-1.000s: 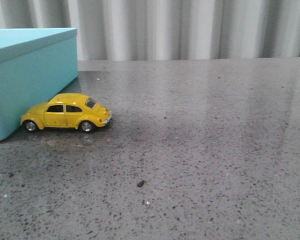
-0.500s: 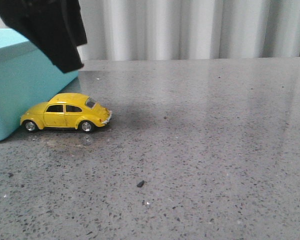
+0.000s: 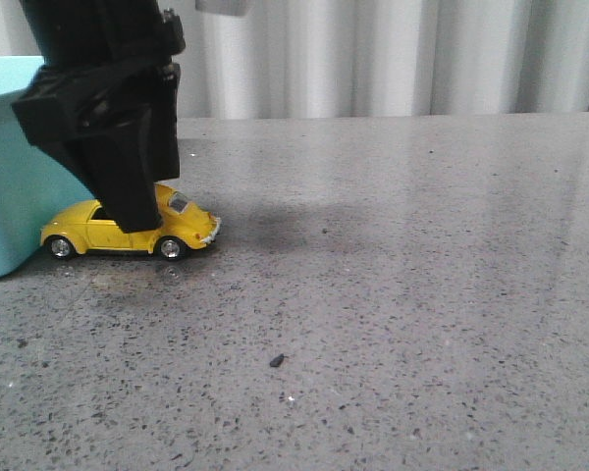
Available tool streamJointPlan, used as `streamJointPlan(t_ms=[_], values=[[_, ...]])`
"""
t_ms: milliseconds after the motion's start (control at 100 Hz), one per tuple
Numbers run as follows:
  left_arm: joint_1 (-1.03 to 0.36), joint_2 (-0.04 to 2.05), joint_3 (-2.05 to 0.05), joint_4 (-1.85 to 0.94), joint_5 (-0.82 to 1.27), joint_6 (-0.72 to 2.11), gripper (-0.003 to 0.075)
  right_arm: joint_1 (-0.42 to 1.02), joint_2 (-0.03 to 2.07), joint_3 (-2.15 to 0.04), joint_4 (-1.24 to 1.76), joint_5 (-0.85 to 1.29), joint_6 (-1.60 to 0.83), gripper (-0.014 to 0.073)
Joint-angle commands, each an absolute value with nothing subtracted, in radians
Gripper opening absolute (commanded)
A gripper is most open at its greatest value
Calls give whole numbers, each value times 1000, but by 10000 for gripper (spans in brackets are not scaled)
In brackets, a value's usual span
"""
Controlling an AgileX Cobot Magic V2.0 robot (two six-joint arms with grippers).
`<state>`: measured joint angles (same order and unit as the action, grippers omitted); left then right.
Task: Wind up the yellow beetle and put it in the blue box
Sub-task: 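Lower the left gripper over the beetle and close on it, then lift the beetle with the left gripper and carry it over the box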
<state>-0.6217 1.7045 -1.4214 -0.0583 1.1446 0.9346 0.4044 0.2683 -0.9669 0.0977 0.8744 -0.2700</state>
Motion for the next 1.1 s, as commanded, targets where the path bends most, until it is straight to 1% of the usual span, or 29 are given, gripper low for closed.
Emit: streamJointPlan(t_ms=[0,220,330,410,480,590,740,810,870,1090], values=[[-623,1688,-1453,-58,1128,937,462,402,283,-985,100,798,-284,-41],[-623,1716,-1451,-62,1114,937,461,402,283,-985,100,800,-284,-41],[-623,1716,-1451,-62,1106,937,446,402,283,-985,100,800,-284,-41],[-623,1716,-1451,-64,1108,937,393,402,283,-985,100,800,-284,-41],[-623,1716,-1451,-64,1110,937,316,402,283,-985,100,800,-284,-41],[-623,1716,-1451,-64,1117,937,174,402,283,-985,100,800,-284,-41],[-623,1711,-1461,-64,1117,937,45,402,283,-985,100,800,-284,-41],[-625,1704,-1489,-66,1117,937,10,402,283,-985,100,800,-284,-41],[-633,1695,-1534,-79,1116,937,-2,402,283,-985,100,800,-284,-41],[-636,1638,-1762,-131,1105,935,-11,402,283,-985,100,794,-284,-41]])
